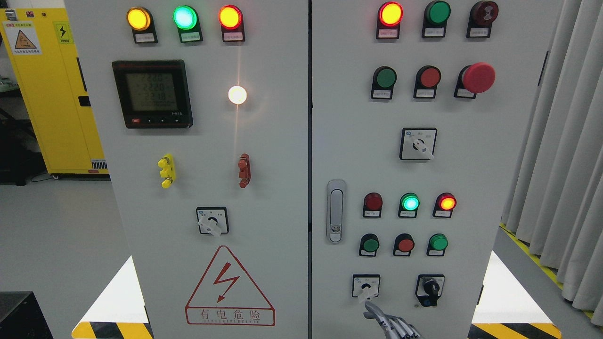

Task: Press green start button
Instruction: 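Raise the right hand toward the green button in the lowest button row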

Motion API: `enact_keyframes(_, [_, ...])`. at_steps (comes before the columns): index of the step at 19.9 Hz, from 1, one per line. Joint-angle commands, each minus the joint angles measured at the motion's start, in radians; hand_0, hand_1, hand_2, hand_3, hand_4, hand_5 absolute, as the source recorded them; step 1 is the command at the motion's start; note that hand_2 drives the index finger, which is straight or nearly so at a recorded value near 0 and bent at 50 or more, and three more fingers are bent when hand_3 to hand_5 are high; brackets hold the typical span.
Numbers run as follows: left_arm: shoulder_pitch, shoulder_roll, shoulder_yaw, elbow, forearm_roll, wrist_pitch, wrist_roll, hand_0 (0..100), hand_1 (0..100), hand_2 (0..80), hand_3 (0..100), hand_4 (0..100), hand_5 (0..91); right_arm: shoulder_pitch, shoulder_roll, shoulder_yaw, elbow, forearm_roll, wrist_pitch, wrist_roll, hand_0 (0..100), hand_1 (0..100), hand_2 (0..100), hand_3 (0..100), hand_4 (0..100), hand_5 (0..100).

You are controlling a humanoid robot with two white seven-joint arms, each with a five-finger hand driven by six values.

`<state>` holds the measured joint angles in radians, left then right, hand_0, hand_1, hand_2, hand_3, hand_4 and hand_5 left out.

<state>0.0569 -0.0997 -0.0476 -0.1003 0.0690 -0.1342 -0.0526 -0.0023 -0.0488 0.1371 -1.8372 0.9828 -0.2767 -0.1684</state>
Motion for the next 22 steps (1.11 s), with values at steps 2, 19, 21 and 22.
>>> enact_keyframes(2, [0.000,0.000,0.000,0.001,0.000,0.001,0.000,12,56,0.0,0,0,0.0,-0.123,-0.005,-0.056,0.035,0.085,0.047,0.006,52,100,0,89,94,100])
enact_keyframes(19, [0.000,0.000,0.000,0.001,0.000,0.001,0.000,12,56,0.0,0,0,0.0,-0.185,-0.005,-0.040,0.087,0.140,0.056,0.056,66,100,0,91,95,100])
enact_keyframes(21, [0.001,0.000,0.000,-0.001,0.000,0.001,0.000,12,56,0.0,0,0,0.0,-0.191,-0.005,-0.034,0.087,0.140,0.056,0.056,66,100,0,91,95,100])
enact_keyframes(22, [0.000,0.000,0.000,0.001,0.000,0.001,0.000,12,56,0.0,0,0,0.0,-0.192,-0.005,-0.030,0.087,0.140,0.060,0.056,66,100,0,91,95,100])
